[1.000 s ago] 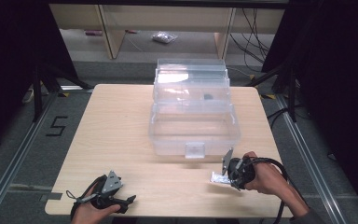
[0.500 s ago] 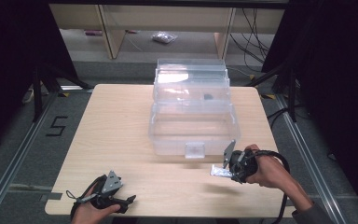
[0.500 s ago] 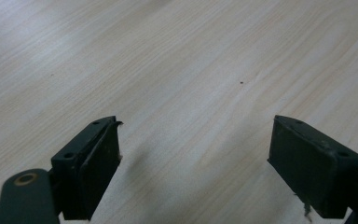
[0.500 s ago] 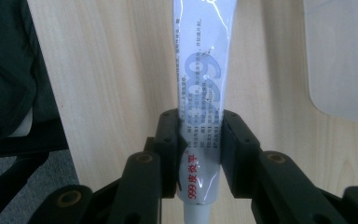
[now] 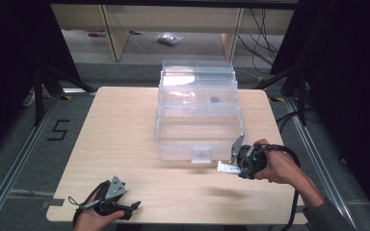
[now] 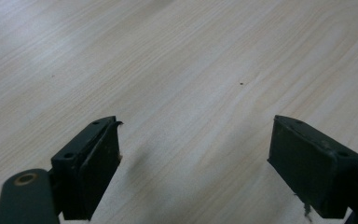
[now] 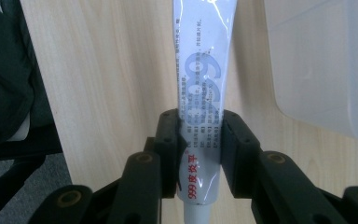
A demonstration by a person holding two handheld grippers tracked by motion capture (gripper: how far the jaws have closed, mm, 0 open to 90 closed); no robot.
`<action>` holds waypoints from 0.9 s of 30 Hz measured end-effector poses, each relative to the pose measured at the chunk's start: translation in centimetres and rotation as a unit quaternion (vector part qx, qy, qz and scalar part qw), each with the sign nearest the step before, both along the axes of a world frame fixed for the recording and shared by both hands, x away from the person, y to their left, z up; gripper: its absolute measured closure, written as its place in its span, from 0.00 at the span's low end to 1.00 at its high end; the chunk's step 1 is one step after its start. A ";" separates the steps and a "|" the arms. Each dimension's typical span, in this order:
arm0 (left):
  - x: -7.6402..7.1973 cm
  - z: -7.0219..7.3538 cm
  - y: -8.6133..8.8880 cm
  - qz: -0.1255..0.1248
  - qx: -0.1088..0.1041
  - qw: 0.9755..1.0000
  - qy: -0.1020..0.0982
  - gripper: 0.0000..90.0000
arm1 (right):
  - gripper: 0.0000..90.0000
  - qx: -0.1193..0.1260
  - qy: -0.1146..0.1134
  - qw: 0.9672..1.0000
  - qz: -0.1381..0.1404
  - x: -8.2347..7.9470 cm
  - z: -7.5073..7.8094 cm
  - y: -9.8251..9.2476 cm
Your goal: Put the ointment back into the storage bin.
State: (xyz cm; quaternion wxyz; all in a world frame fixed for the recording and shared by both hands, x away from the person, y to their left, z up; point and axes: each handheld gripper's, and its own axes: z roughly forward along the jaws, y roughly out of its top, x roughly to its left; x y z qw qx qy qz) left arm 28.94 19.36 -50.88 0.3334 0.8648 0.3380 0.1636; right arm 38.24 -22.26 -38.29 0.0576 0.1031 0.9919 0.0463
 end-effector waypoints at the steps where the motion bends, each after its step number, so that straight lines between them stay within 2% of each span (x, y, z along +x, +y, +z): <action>1: 0.0 0.1 0.1 -0.005 0.007 1.000 0.001 0.18 | 0.79 -0.005 0.001 1.000 -0.018 -0.1 0.2 0.0; 2: 0.0 0.1 0.1 -0.006 0.007 1.000 0.001 0.18 | 0.79 -0.005 0.001 1.000 -0.018 0.0 0.3 0.1; 3: 0.1 0.0 0.1 -0.005 0.007 1.000 0.001 0.18 | 0.79 0.000 -0.002 1.000 0.000 0.4 0.5 0.1; 4: 0.1 0.0 0.1 -0.005 0.007 1.000 0.001 0.18 | 0.79 -0.001 -0.003 1.000 0.005 0.6 0.7 0.1; 5: 0.1 0.0 0.1 -0.005 0.007 1.000 0.001 0.18 | 0.79 -0.001 -0.003 1.000 0.005 0.6 0.7 0.1; 6: 0.0 0.1 0.1 -0.005 0.007 1.000 0.001 0.18 | 0.79 -0.003 0.002 1.000 -0.018 0.5 1.0 0.3; 7: 0.0 0.1 0.1 -0.006 0.007 1.000 0.000 0.18 | 0.79 0.000 -0.002 1.000 -0.010 0.6 1.1 0.3; 10: 0.1 0.1 0.1 -0.003 0.006 1.000 0.000 0.18 | 0.79 0.000 -0.005 1.000 -0.012 0.8 1.4 0.5; 11: 0.0 0.1 0.1 -0.005 0.007 1.000 0.000 0.18 | 0.79 0.001 -0.005 1.000 -0.002 1.0 1.5 0.6; 13: 0.0 0.1 0.1 -0.006 0.007 1.000 0.000 0.18 | 0.79 0.001 -0.002 1.000 -0.010 0.9 1.7 0.7; 14: 0.0 0.1 0.1 -0.005 0.006 1.000 0.000 0.18 | 0.79 0.004 -0.003 1.000 0.007 1.2 1.7 0.7; 18: 0.0 0.1 0.1 -0.006 0.007 1.000 0.001 0.18 | 0.79 0.007 0.001 1.000 0.010 1.6 2.0 0.9; 19: 0.0 0.0 0.1 -0.005 0.006 1.000 0.001 0.18 | 0.79 0.002 0.003 1.000 -0.006 1.5 2.1 0.9; 20: 0.0 0.0 0.1 -0.005 0.006 1.000 0.001 0.18 | 0.79 0.002 0.003 1.000 -0.006 1.5 2.1 0.9; 22: 0.0 0.1 0.0 -0.006 0.007 1.000 0.002 0.18 | 0.79 0.009 -0.002 1.000 0.015 2.0 2.4 1.0; 24: 0.0 0.1 0.1 -0.006 0.007 1.000 0.002 0.18 | 0.79 0.006 0.002 1.000 -0.004 2.0 2.8 1.1; 25: 0.0 0.1 0.1 -0.005 0.006 1.000 0.001 0.18 | 0.79 0.003 0.007 1.000 0.001 2.2 3.0 1.2; 26: 0.0 0.1 0.1 -0.006 0.007 1.000 0.002 0.18 | 0.79 0.009 -0.004 1.000 0.023 2.6 3.0 1.2; 27: 0.0 0.1 0.1 -0.006 0.007 1.000 0.002 0.18 | 0.79 0.009 -0.004 1.000 0.023 2.6 3.0 1.2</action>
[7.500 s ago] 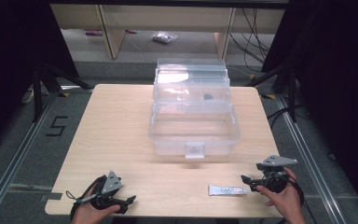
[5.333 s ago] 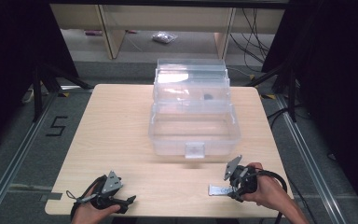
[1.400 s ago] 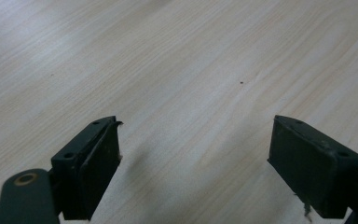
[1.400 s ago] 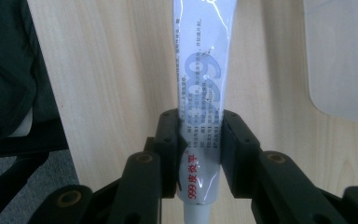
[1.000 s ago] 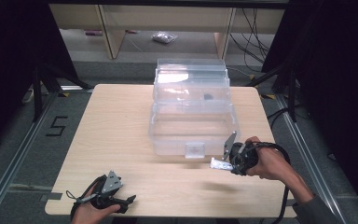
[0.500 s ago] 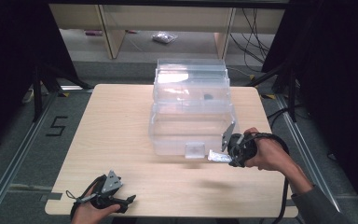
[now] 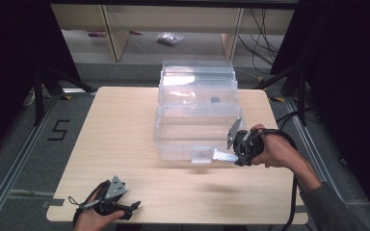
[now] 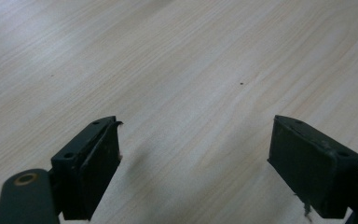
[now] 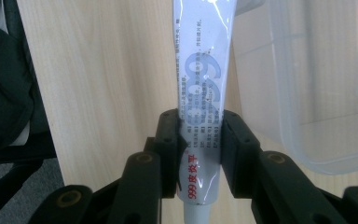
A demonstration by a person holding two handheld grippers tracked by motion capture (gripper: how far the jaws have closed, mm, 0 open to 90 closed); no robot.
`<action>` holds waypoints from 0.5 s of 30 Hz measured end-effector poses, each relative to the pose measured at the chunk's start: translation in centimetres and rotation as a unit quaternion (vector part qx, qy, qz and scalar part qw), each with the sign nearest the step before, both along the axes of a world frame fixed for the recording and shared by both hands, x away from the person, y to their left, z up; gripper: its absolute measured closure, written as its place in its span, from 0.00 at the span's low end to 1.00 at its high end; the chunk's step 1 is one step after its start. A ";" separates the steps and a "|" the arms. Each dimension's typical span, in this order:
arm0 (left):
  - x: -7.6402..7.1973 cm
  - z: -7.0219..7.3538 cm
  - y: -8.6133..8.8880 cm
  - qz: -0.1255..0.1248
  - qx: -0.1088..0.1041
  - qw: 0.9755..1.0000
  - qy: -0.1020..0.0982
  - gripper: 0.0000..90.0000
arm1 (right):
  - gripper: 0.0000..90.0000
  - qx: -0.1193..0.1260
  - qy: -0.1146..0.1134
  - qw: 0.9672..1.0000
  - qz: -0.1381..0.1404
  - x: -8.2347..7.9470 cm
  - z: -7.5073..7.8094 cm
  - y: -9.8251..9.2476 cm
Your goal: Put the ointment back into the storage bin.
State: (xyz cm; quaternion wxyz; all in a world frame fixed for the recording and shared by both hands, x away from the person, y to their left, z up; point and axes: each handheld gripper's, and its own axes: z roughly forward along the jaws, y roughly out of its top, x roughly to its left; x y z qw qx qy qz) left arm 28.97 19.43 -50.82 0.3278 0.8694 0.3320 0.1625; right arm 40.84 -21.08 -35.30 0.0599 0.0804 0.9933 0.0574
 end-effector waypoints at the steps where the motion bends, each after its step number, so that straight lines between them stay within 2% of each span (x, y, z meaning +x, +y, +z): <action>1: 0.0 0.0 0.0 -0.001 0.001 1.000 0.001 0.18 | 0.79 -0.004 0.002 1.000 -0.008 0.1 0.4 0.2; 2: 0.0 0.0 0.0 0.000 0.000 1.000 0.000 0.18 | 0.79 -0.007 0.003 1.000 -0.016 0.2 0.6 0.2; 4: 0.0 0.0 0.0 0.000 0.000 1.000 0.000 0.18 | 0.79 -0.005 0.001 1.000 -0.007 0.5 0.6 0.3; 5: 0.0 0.0 0.0 0.000 0.000 1.000 0.000 0.18 | 0.79 -0.008 0.001 1.000 -0.024 0.5 0.8 0.3; 9: 0.0 0.0 0.0 0.000 0.000 1.000 0.001 0.18 | 0.79 -0.009 0.000 1.000 -0.010 1.6 1.3 0.6; 10: 0.0 -0.1 0.0 0.002 -0.003 1.000 0.001 0.18 | 0.79 -0.013 0.001 1.000 -0.019 1.7 1.5 0.8; 12: 0.0 -0.1 -0.1 0.003 -0.005 1.000 0.001 0.18 | 0.79 -0.015 0.000 1.000 -0.016 1.9 1.6 0.9; 15: 0.0 -0.1 -0.1 0.006 -0.009 1.000 0.000 0.18 | 0.79 -0.020 -0.005 1.000 -0.003 2.8 1.8 1.2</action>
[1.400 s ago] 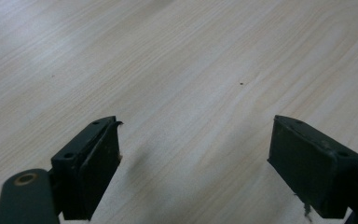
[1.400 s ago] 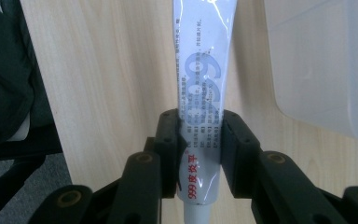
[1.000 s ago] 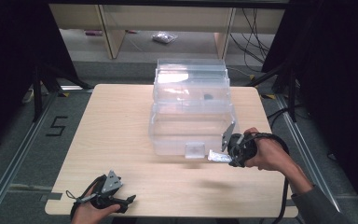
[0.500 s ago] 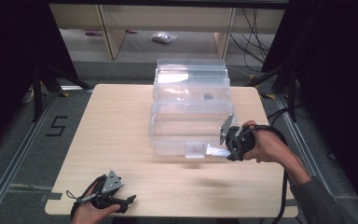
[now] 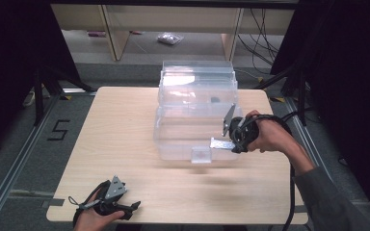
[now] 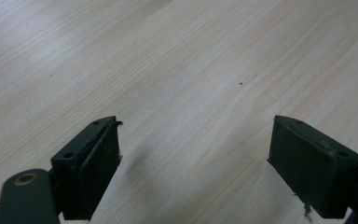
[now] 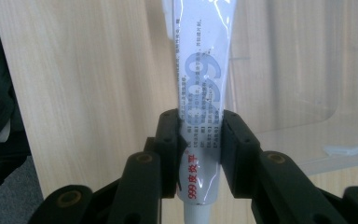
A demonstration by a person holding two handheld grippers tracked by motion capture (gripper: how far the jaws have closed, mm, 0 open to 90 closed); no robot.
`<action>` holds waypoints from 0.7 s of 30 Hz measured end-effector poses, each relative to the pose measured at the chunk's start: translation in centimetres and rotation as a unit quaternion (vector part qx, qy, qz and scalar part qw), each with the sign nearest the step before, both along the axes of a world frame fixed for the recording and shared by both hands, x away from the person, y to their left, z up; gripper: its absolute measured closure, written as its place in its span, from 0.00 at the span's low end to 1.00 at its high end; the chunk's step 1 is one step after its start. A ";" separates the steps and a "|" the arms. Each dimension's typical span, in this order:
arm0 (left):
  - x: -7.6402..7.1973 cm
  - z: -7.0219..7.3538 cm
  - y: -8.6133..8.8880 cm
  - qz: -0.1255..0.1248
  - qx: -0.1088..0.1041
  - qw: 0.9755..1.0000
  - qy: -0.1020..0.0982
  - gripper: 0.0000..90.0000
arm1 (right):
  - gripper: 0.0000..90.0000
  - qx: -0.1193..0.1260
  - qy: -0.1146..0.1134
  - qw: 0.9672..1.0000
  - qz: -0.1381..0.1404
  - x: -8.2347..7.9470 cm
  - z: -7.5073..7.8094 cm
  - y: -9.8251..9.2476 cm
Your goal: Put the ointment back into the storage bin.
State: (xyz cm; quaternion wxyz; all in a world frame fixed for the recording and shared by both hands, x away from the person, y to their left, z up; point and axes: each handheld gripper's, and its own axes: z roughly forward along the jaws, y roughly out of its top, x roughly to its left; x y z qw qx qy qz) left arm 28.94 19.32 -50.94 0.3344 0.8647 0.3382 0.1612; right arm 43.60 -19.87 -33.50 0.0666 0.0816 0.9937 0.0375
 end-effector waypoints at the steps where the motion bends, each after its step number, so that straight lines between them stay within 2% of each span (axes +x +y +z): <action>1: 0.0 0.0 0.0 -0.001 0.001 1.000 0.001 0.18 | 0.79 0.002 0.001 1.000 -0.004 0.1 0.0 0.1; 3: 0.0 0.0 0.0 0.002 -0.001 1.000 -0.001 0.18 | 0.79 0.000 0.001 1.000 0.006 0.4 0.1 0.1; 4: 0.0 0.0 0.0 0.003 -0.003 1.000 -0.002 0.18 | 0.79 0.002 0.000 1.000 -0.002 0.6 0.1 0.2; 5: 0.0 0.0 0.0 0.003 -0.003 1.000 -0.002 0.18 | 0.79 0.001 -0.002 1.000 0.001 0.9 0.1 0.2; 6: 0.0 0.0 0.0 0.000 0.000 1.000 0.000 0.18 | 0.79 0.002 0.004 1.000 -0.010 0.9 0.1 0.3; 7: 0.0 0.0 0.0 0.000 0.000 1.000 0.000 0.18 | 0.79 0.002 -0.002 1.000 -0.005 1.2 0.1 0.3; 8: 0.1 -0.1 0.0 0.006 -0.001 1.000 -0.001 0.18 | 0.79 0.001 0.002 1.000 -0.001 1.7 0.1 0.3; 13: 0.1 -0.1 0.0 0.007 -0.003 1.000 -0.002 0.18 | 0.79 -0.003 0.007 1.000 -0.016 2.8 -0.3 0.4; 14: 0.1 -0.2 0.0 0.010 -0.007 1.000 -0.001 0.18 | 0.79 -0.001 0.002 1.000 0.001 3.2 -0.5 0.4; 17: 0.1 -0.2 0.0 0.010 -0.005 1.000 0.001 0.18 | 0.79 -0.001 0.001 1.000 0.003 3.6 -0.7 0.4; 18: 0.1 -0.2 0.0 0.004 -0.005 1.000 0.002 0.18 | 0.79 -0.003 0.005 1.000 -0.011 3.6 -0.8 0.6; 20: 0.1 -0.1 0.0 0.007 -0.003 1.000 -0.001 0.18 | 0.79 -0.004 0.007 1.000 -0.007 4.4 -1.2 0.5; 21: 0.1 -0.1 0.0 0.011 -0.005 1.000 0.000 0.18 | 0.79 -0.005 0.010 1.000 -0.015 4.5 -1.3 0.5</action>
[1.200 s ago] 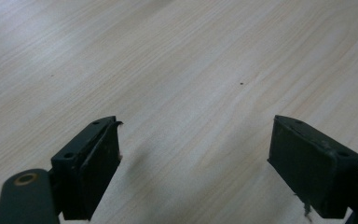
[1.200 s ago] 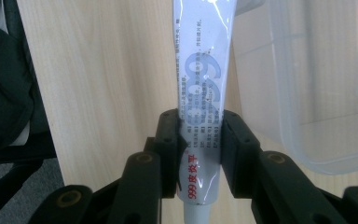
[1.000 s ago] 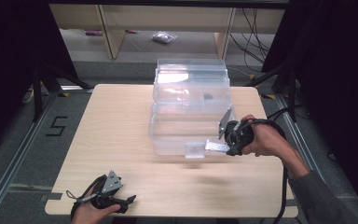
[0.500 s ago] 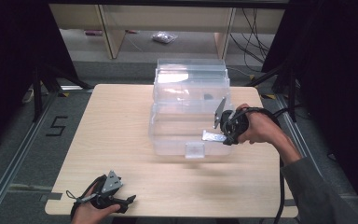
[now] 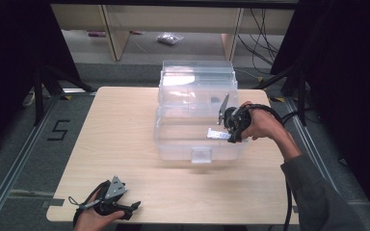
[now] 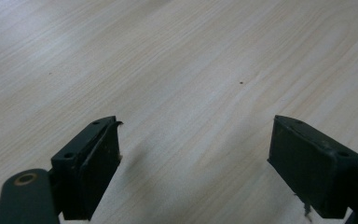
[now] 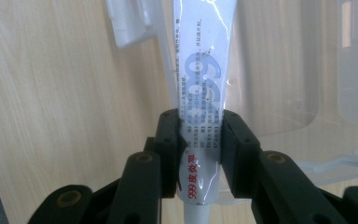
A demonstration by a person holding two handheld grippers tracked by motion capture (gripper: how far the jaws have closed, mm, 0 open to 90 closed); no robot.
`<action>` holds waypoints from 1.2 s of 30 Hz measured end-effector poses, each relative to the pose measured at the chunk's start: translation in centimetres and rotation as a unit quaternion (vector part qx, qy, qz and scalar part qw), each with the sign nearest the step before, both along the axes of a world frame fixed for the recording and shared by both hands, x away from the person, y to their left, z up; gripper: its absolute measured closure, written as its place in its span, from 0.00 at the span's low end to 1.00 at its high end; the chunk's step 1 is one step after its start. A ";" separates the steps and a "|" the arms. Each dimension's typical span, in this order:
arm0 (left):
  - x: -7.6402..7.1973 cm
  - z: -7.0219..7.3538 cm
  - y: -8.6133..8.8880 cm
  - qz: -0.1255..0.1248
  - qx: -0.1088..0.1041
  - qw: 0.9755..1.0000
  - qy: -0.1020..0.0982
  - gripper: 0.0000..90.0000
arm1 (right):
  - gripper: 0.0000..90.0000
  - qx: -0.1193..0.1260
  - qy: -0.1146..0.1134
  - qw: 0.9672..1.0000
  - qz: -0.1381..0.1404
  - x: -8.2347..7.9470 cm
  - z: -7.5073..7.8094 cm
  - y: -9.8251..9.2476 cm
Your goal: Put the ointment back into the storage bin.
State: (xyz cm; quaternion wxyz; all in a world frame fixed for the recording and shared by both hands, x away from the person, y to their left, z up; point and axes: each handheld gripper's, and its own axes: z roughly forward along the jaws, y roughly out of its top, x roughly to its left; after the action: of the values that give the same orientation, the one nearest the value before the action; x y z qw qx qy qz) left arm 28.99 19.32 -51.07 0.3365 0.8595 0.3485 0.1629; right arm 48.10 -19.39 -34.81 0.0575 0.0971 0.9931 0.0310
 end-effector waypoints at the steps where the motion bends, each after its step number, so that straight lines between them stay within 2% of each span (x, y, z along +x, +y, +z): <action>1: 0.0 0.1 0.1 -0.006 0.000 1.000 0.001 0.18 | 0.79 0.002 -0.002 1.000 0.000 0.2 -0.1 -0.1; 3: 0.0 0.1 0.2 -0.008 0.007 1.000 0.002 0.18 | 0.79 0.005 -0.005 1.000 0.006 0.5 -0.2 -0.2; 5: 0.0 0.0 0.1 -0.003 0.003 1.000 0.000 0.18 | 0.79 0.001 -0.004 1.000 -0.009 0.8 -0.3 -0.5; 6: 0.0 0.0 0.0 -0.001 -0.002 1.000 0.001 0.18 | 0.79 0.004 -0.005 1.000 -0.007 1.0 -0.4 -0.6; 7: 0.0 0.0 0.0 -0.006 0.000 1.000 0.004 0.18 | 0.79 0.005 -0.003 1.000 -0.011 1.0 -0.5 -0.7; 8: 0.0 0.0 0.0 0.000 -0.002 1.000 0.002 0.18 | 0.79 0.010 -0.007 1.000 -0.003 1.4 -0.5 -0.9; 10: 0.0 -0.1 0.0 -0.001 -0.004 1.000 0.003 0.18 | 0.79 0.004 -0.003 1.000 -0.008 1.5 -0.7 -1.0; 11: 0.1 0.0 0.1 -0.006 0.003 1.000 0.001 0.18 | 0.79 0.006 0.000 1.000 -0.018 1.5 -0.8 -1.0; 12: 0.1 0.0 0.1 -0.006 0.003 1.000 0.001 0.18 | 0.79 0.006 0.000 1.000 -0.018 1.5 -0.8 -1.0; 13: 0.1 0.0 0.0 0.001 0.000 1.000 0.000 0.18 | 0.79 0.006 -0.002 1.000 0.004 1.8 -1.0 -1.1; 15: 0.0 0.0 0.0 -0.005 0.001 1.000 0.004 0.18 | 0.79 0.003 -0.001 1.000 -0.011 1.6 -1.0 -0.9; 18: 0.0 0.0 0.0 -0.003 0.000 1.000 0.002 0.18 | 0.79 0.004 -0.001 1.000 -0.012 1.7 -1.2 -0.8; 19: 0.0 0.0 0.0 -0.004 -0.002 1.000 0.004 0.18 | 0.79 0.006 0.006 1.000 -0.017 1.8 -1.3 -0.8; 20: 0.0 0.0 0.0 -0.004 -0.002 1.000 0.004 0.18 | 0.79 0.006 0.006 1.000 -0.017 1.8 -1.3 -0.8; 21: 0.0 0.0 0.0 -0.003 -0.002 1.000 0.004 0.18 | 0.79 0.006 0.001 1.000 -0.003 2.0 -1.5 -0.7; 24: 0.0 0.0 0.0 -0.002 -0.004 1.000 0.005 0.18 | 0.79 0.002 0.008 1.000 -0.016 2.3 -2.0 -0.8; 29: 0.0 0.0 0.0 -0.004 -0.001 1.000 0.002 0.18 | 0.79 -0.001 0.010 1.000 -0.018 2.5 -2.4 -0.8; 30: 0.1 -0.1 0.0 -0.002 0.000 1.000 0.001 0.18 | 0.79 0.002 0.010 1.000 -0.003 2.7 -2.5 -0.8; 31: 0.1 0.0 0.0 -0.001 0.000 1.000 0.001 0.18 | 0.79 -0.004 0.010 1.000 -0.012 2.5 -2.6 -0.7; 36: 0.1 -0.1 0.0 -0.001 -0.001 1.000 0.002 0.18 | 0.79 -0.008 0.020 1.000 -0.007 2.6 -2.9 -0.5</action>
State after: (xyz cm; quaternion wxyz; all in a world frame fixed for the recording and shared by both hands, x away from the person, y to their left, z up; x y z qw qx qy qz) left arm 29.06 19.32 -51.13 0.3370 0.8599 0.3481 0.1606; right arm 50.69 -19.86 -37.74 0.0391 0.1042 0.9936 0.0210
